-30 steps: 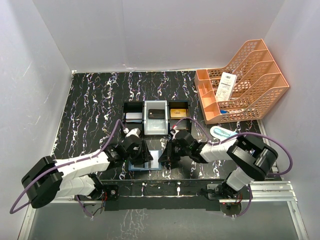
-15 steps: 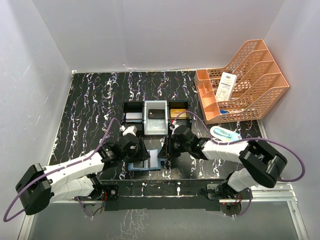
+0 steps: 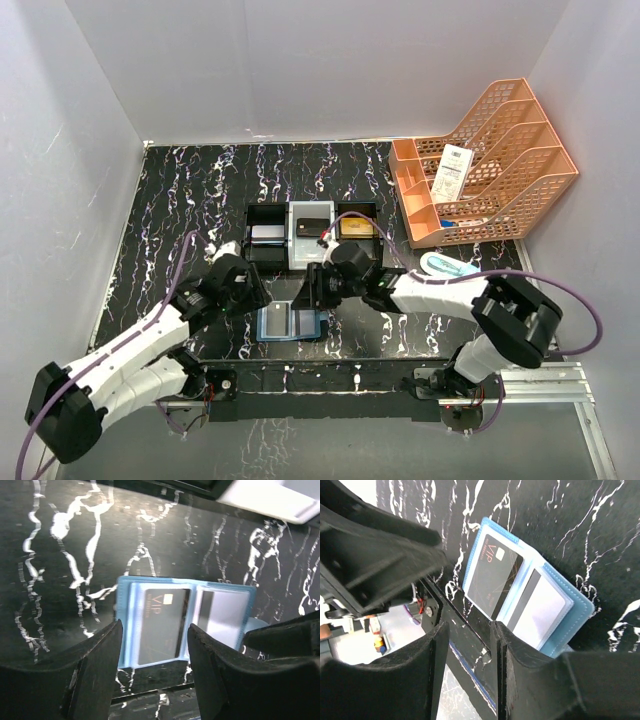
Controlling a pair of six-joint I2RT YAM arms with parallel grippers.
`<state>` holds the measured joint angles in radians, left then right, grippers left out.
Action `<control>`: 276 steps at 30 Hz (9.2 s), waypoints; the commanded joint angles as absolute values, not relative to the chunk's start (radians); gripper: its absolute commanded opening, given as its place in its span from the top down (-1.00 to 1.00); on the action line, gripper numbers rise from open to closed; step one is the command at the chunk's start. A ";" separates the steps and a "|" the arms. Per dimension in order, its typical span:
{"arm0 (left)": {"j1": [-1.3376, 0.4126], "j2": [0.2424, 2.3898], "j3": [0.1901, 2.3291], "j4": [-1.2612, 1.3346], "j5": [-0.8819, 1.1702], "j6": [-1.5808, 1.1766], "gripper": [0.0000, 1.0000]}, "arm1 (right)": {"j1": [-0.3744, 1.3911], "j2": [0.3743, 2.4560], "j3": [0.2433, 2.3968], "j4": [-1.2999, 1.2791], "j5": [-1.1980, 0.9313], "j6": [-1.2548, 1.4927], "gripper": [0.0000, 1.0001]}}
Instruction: Take the credit cards out of the card holder
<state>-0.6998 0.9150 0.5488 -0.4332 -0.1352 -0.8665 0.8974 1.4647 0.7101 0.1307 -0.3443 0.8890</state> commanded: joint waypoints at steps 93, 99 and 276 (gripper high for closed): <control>-0.640 1.019 0.417 -0.248 0.210 -0.862 0.06 | 0.890 1.691 0.630 0.332 -0.372 0.956 1.00; -0.640 0.954 0.356 -0.244 0.195 -0.905 0.16 | 0.890 1.682 0.614 0.335 -0.371 0.965 1.00; -0.469 0.868 0.792 -0.756 -0.118 -0.816 -0.97 | 0.757 2.034 1.374 0.028 0.315 -0.795 0.98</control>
